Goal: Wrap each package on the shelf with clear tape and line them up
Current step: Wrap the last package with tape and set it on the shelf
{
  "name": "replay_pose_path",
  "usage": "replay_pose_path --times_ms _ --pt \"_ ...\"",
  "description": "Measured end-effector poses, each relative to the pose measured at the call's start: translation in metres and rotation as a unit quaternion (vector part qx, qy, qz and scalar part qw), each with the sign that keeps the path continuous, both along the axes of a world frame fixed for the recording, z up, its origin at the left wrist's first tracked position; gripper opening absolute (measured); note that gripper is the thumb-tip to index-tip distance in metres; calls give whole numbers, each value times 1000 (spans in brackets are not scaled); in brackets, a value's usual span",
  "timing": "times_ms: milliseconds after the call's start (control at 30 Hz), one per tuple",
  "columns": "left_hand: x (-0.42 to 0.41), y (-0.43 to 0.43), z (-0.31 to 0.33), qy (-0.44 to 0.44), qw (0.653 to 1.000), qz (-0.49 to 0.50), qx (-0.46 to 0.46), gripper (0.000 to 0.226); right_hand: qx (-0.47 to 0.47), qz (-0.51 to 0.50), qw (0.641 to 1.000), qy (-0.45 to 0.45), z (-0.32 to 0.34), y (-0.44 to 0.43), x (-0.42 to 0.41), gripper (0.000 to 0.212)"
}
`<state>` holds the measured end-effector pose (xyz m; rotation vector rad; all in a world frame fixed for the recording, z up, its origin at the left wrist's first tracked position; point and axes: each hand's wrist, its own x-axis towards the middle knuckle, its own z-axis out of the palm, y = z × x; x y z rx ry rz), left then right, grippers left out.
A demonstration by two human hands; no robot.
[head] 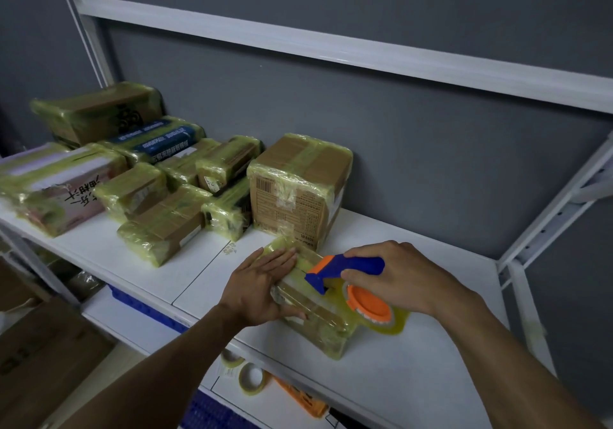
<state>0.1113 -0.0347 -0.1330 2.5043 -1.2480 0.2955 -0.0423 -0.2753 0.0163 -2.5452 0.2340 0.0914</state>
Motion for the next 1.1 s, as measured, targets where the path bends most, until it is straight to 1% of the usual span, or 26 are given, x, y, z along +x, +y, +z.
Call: replay_pose_path --times_ms 100,200,300,367,433,467,533,567,633,667,767,867,967,1100 --pt "8 -2 5 13 1000 -9 27 119 -12 -4 1000 27 -3 -3 -3 39" --pt "16 -5 10 15 997 -31 75 122 -5 -21 999 32 -10 0 -4 32" --pt "16 -6 12 -8 995 -35 91 124 -2 -27 999 28 -14 1 -2 31" --pt "7 -11 8 -12 995 -46 85 126 2 -25 999 27 -16 -1 -2 29" --pt "-9 -20 4 9 996 -69 61 123 8 -23 999 24 -19 -1 -2 25" --pt "-16 -24 2 19 996 -70 46 120 12 -22 999 21 -20 -2 -2 25" --pt "-24 -29 1 38 998 -53 16 116 21 -24 999 13 -21 -4 -4 36" --pt "-24 -30 2 45 998 -46 9 115 29 -26 999 9 -21 -5 -5 36" --pt "-23 -29 4 49 998 -44 10 114 44 -23 999 5 -21 -5 -7 21" --pt "-22 -29 5 47 998 -45 12 113 50 -25 998 5 -21 -5 -8 19" --pt "-20 -30 4 45 998 -41 16 112 51 -35 998 -5 -17 -13 -19 34" --pt "-18 -32 4 42 998 -37 7 110 42 -35 998 -13 -13 -29 -40 32" --pt "-15 -37 5 53 997 -51 3 109 58 -56 997 -7 -20 -37 -57 42" --pt "-9 -41 10 55 996 -69 29 112 76 -76 994 -18 -30 -35 -60 49"
